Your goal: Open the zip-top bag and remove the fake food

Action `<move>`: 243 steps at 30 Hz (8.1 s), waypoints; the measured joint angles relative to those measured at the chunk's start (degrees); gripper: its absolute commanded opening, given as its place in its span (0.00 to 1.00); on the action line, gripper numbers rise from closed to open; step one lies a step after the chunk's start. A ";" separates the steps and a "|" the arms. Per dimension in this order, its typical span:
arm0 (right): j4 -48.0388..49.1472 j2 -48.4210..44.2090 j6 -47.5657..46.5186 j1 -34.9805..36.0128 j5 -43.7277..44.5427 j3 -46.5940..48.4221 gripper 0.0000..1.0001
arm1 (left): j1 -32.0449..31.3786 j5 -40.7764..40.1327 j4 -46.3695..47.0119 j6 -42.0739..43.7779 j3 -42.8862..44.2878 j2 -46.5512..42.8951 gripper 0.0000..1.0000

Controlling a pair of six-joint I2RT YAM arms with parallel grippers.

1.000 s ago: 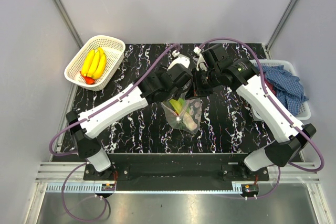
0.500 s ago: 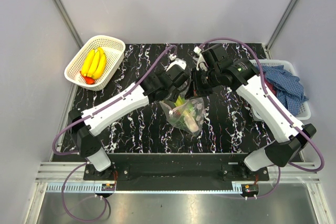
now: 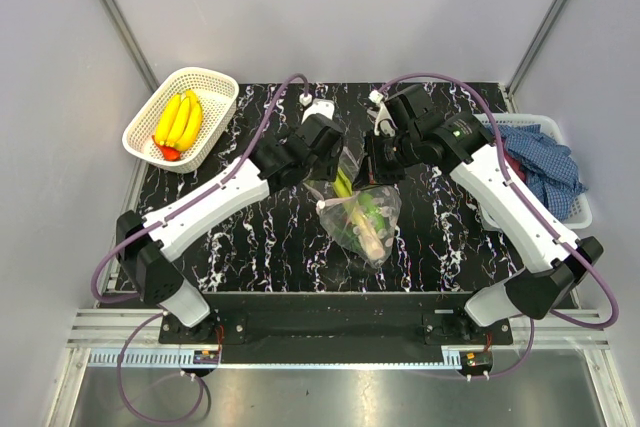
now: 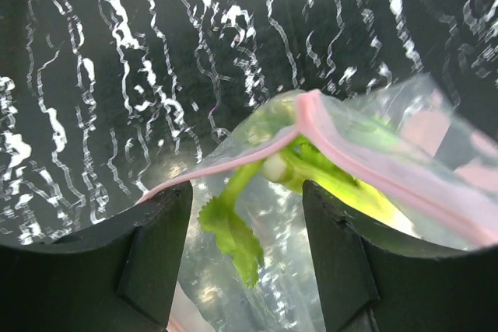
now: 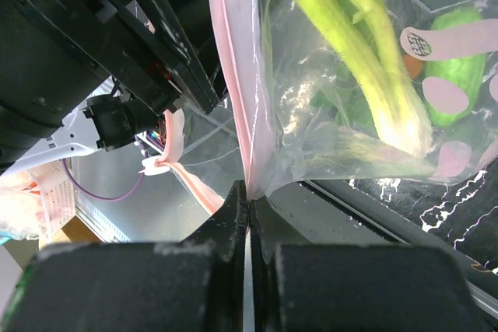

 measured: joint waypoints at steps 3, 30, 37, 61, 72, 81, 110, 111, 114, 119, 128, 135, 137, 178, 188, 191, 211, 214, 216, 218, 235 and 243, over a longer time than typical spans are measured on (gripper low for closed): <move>0.00 -0.07 -0.02 0.00 -0.13 0.00 0.00 | 0.28 0.35 2.36 -1.25 -0.46 -0.17 0.58; -0.85 -0.17 -0.42 0.00 -0.28 0.00 0.00 | 1.57 15.04 10.12 -1.53 -2.27 -2.23 0.00; -0.81 -0.98 0.00 -0.09 2.21 -0.48 0.00 | 1.36 23.80 13.18 3.85 -2.47 -13.31 0.00; -0.20 1.33 0.11 -4.83 2.58 1.95 0.00 | -3.13 40.04 20.15 8.74 -9.73 -21.33 0.00; 2.03 -1.05 -0.22 -4.81 1.70 -7.43 0.00 | -3.17 27.67 26.12 11.37 6.08 -18.40 0.00; 2.84 -1.14 0.48 -4.81 1.70 -7.43 0.00 | -0.02 19.54 28.81 16.46 17.38 -13.33 0.00; -2.38 4.57 -5.35 -4.85 3.02 1.70 0.00 | 36.02 2.73 58.31 26.53 28.57 18.32 0.00; -2.73 5.09 -5.68 -4.90 3.19 2.43 0.00 | 36.89 2.84 58.82 26.80 28.83 19.58 0.00; -3.82 6.49 -6.58 -5.31 3.58 3.80 0.00 | 38.93 3.43 61.86 28.57 28.72 22.71 0.00; -6.14 9.07 -7.87 -6.86 4.09 5.51 0.00 | 39.65 2.78 68.08 33.24 28.41 26.34 0.00; -8.79 12.46 -9.97 -9.14 4.09 6.95 0.00 | 40.22 0.17 75.43 39.76 28.81 32.26 0.00; -9.22 13.31 -10.60 -10.23 4.02 6.95 0.00 | 41.77 0.04 77.50 41.70 28.00 34.58 0.00; -9.25 13.62 -10.67 -10.34 3.96 6.97 0.00 | 41.90 0.20 77.81 42.53 27.98 34.69 0.00; -6.78 12.46 -10.38 -10.21 -3.85 4.39 0.00 | 42.49 -38.16 61.70 22.34 -14.34 10.27 0.00; -5.64 11.82 -10.25 -8.74 -3.98 4.11 0.00 | 45.57 -30.69 29.55 -6.56 -13.40 8.68 0.99; -5.60 11.50 -10.25 -8.44 -3.96 4.11 0.00 | 45.70 -26.88 23.76 -9.16 -10.84 7.87 0.99; -3.61 10.95 -8.94 -8.24 -3.50 5.73 0.00 | 8.22 6.19 12.59 -1.36 4.79 -5.46 0.68; -2.62 10.16 -8.07 -8.15 -3.48 4.76 0.00 | 3.02 9.53 9.92 0.31 6.27 -6.84 0.52; -1.95 9.46 -7.58 -7.96 -3.50 4.37 0.00 | -0.04 12.46 8.37 -0.20 6.34 -7.54 0.41; -1.18 8.79 -7.19 -7.72 -3.48 4.09 0.00 | -1.09 14.88 6.62 -1.62 6.27 -7.72 0.35; 3.80 7.41 -2.82 -3.13 -3.43 3.52 0.00 | 1.25 18.21 1.95 -14.27 7.30 -1.64 0.13; 7.48 4.17 -0.63 -3.08 -3.56 1.09 0.00 | 3.26 19.78 0.74 -13.35 -0.72 2.89 0.08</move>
